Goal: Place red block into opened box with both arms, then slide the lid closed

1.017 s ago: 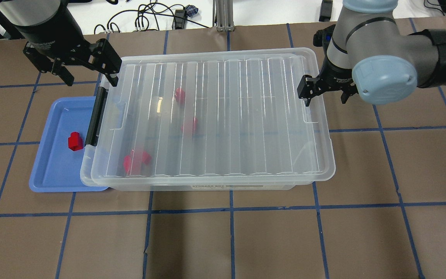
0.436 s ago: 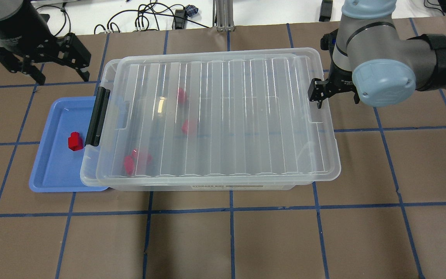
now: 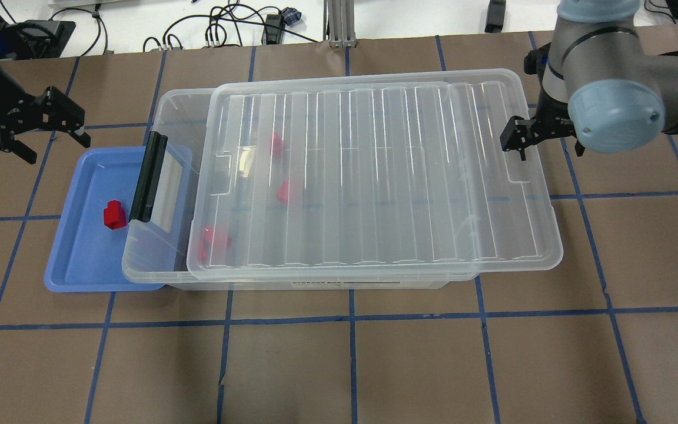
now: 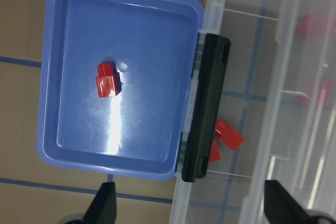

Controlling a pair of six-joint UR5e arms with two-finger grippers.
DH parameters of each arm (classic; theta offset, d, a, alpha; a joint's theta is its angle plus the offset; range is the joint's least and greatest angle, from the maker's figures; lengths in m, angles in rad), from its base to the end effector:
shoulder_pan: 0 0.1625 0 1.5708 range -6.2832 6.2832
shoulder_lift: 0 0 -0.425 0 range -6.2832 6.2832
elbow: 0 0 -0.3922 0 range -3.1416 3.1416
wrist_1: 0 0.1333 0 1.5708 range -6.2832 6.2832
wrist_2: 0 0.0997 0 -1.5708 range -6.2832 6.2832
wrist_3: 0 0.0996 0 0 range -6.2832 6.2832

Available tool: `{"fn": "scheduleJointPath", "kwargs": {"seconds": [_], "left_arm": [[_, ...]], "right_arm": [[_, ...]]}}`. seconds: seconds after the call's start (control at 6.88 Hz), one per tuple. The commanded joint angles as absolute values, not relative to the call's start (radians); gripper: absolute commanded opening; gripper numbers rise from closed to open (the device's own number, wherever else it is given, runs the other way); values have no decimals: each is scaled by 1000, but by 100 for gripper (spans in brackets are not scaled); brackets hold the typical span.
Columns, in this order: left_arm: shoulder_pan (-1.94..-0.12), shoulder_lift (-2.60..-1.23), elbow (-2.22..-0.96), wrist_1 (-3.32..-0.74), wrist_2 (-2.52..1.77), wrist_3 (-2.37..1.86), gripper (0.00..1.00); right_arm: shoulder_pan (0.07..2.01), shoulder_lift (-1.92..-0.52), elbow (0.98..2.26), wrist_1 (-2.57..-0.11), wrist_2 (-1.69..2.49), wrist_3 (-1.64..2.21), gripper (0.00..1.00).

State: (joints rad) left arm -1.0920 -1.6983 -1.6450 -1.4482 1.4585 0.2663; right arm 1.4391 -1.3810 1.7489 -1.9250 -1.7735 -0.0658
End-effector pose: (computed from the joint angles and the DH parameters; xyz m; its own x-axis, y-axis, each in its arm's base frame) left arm 0.1159 -0.5368 0.3989 -0.9678 -0.2164 0.1286 -0.2121 0.9761 0.0468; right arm 0.0408 -0.5546 0.3399 -0.9779 0.0604 0.2000 0.0672 0.9974 0.0269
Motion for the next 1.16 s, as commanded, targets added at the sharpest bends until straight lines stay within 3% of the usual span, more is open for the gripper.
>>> {"fn": "scheduleJointPath", "kwargs": {"seconds": [0.0,0.29,0.73,1.02], "left_arm": [[-991,-1767,-1773,-1271,1419,372,100],[-991,-1842,-1845,-1070,1431,371,100],[-1015,-1899,-1853,-1048,1450,339,100],[-1061,-1927,-1873,-1010,1535,336,92]], "right_arm": [[1379,-1381,1747,-1922,-1775,-83,100],[1327,-1382,1747,-1922,-1778,-126,100],[1299,-1385,1749,-1921,-1778,-158,100],[1296,-1391,1749,-1918,-1778,-160,100]]}}
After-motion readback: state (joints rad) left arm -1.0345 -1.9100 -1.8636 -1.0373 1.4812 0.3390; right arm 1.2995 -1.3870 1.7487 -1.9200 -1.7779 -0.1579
